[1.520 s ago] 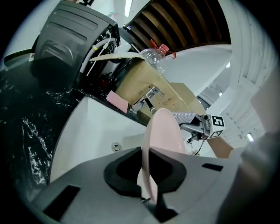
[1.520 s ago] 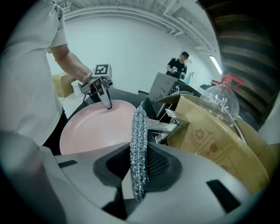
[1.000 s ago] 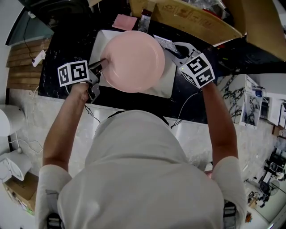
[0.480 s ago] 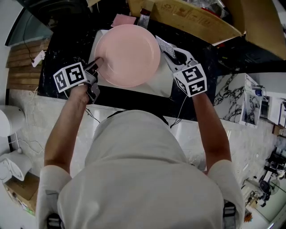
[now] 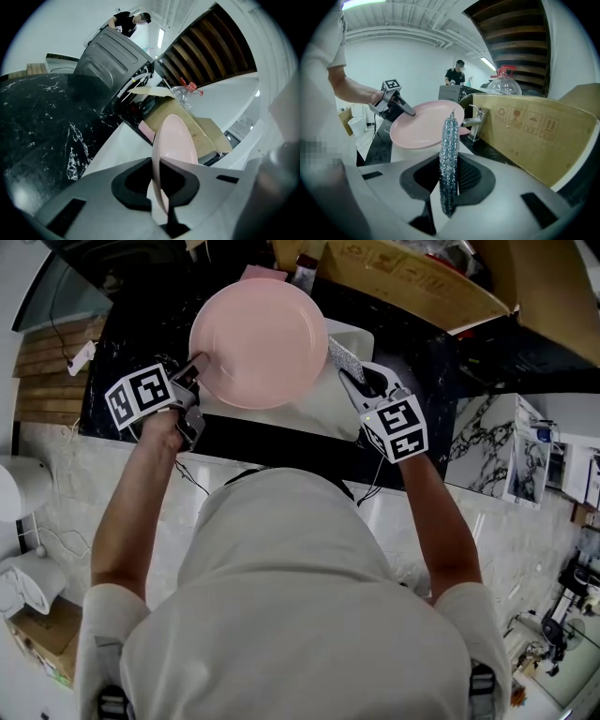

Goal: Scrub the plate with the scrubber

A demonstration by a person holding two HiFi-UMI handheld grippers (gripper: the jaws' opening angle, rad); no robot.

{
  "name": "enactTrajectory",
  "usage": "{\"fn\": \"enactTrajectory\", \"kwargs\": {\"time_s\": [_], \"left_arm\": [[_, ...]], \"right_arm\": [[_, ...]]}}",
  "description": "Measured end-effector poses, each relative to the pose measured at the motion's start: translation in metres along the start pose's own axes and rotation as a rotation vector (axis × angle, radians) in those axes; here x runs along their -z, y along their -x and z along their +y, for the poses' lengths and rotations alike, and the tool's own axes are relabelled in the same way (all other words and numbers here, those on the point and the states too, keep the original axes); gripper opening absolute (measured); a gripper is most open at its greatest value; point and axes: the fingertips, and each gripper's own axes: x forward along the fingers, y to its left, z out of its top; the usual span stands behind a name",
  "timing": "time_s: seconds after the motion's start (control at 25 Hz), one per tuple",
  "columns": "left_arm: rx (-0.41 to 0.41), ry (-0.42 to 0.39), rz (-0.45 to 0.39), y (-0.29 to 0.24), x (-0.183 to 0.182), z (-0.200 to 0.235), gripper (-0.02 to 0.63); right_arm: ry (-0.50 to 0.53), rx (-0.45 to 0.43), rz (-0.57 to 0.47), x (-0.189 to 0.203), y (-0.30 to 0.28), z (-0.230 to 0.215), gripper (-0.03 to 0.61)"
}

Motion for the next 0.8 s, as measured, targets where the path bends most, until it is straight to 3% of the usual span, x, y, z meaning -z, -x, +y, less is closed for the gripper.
{"fn": "enactTrajectory", "kwargs": {"time_s": [0.4,0.8], "left_arm": [[-0.01,-0.007,-0.015,0.003,-0.006,0.0,0.015],[-0.015,-0.009,-0.016,0.006,-0.006,0.001,0.015]], "right_arm": [[0.099,-0.098,0.1,0.024,0.002,0.045,0.077],[0.308,-0.22,0.202,0.033,0.0,0.084,0.077]]}}
